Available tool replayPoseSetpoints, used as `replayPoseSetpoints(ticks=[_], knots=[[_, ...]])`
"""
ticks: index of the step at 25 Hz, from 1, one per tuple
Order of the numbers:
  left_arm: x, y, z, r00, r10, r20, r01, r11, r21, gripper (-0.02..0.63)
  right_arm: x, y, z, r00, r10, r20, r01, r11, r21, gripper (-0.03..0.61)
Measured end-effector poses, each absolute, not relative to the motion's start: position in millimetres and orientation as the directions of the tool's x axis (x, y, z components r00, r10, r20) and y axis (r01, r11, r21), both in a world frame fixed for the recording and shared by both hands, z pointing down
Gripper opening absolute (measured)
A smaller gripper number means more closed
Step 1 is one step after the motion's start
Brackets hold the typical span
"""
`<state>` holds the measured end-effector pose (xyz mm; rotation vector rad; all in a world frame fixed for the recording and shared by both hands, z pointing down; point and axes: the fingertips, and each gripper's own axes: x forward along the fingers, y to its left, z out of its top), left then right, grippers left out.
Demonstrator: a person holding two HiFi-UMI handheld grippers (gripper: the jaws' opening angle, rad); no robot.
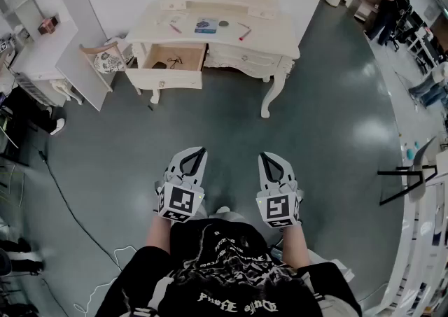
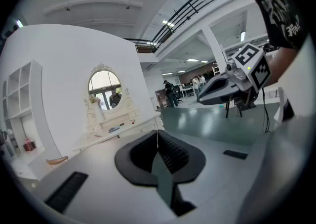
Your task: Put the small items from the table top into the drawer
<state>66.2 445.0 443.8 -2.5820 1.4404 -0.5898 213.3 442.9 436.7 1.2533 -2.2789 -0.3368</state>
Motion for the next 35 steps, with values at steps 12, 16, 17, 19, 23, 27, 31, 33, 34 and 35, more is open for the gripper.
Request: replayPoseSetpoints(ticks=[12, 16, 17, 19, 23, 27, 31, 33, 34, 35], knots=[[68.0, 440.7, 444.8, 0.461, -0.844, 0.274, -0.793, -0.530, -0.299, 0.015, 217.9, 436.6, 438.2, -0.441, -0.846, 0.300, -0.723, 0.533, 0.439, 0.011], [70.3, 439.2, 448.3, 0.462, -0.842, 0.279, -0.794, -0.533, -0.292, 0.015, 219.4, 433.3, 437.9, -0.437, -0.847, 0.302, -0.719, 0.531, 0.448, 0.011], [71.3, 438.5, 448.9, 0.464, -0.840, 0.281, -0.794, -0.535, -0.289, 0.015, 220.3, 432.6, 437.8, -0.435, -0.848, 0.302, -0.721, 0.529, 0.447, 0.011], [72.7, 437.3, 450.5, 0.465, -0.839, 0.282, -0.796, -0.535, -0.282, 0.015, 221.7, 431.8, 440.0, -0.438, -0.846, 0.305, -0.726, 0.533, 0.434, 0.011], [73.3, 426.8, 456.0, 0.466, -0.838, 0.284, -0.796, -0.537, -0.278, 0.015, 222.1, 419.2, 444.5, -0.451, -0.839, 0.305, -0.748, 0.541, 0.384, 0.012], [64.5, 409.0, 460.6, 0.460, -0.838, 0.294, -0.805, -0.533, -0.261, 0.015, 220.7, 401.2, 447.0, -0.442, -0.840, 0.314, -0.755, 0.537, 0.375, 0.012], [59.5, 383.2, 461.2, 0.468, -0.833, 0.297, -0.800, -0.541, -0.258, 0.015, 215.9, 379.1, 452.1, -0.436, -0.839, 0.327, -0.761, 0.537, 0.364, 0.012], [57.6, 366.9, 462.9, 0.476, -0.827, 0.300, -0.793, -0.551, -0.259, 0.015, 212.2, 365.1, 455.9, -0.428, -0.839, 0.337, -0.760, 0.536, 0.368, 0.012], [56.8, 358.3, 463.7, 0.481, -0.823, 0.302, -0.790, -0.556, -0.258, 0.015, 210.4, 357.6, 457.3, -0.425, -0.838, 0.341, -0.760, 0.535, 0.369, 0.012], [55.7, 349.1, 463.9, 0.486, -0.820, 0.303, -0.787, -0.561, -0.256, 0.015, 208.6, 349.6, 458.2, -0.422, -0.838, 0.346, -0.761, 0.535, 0.368, 0.012]])
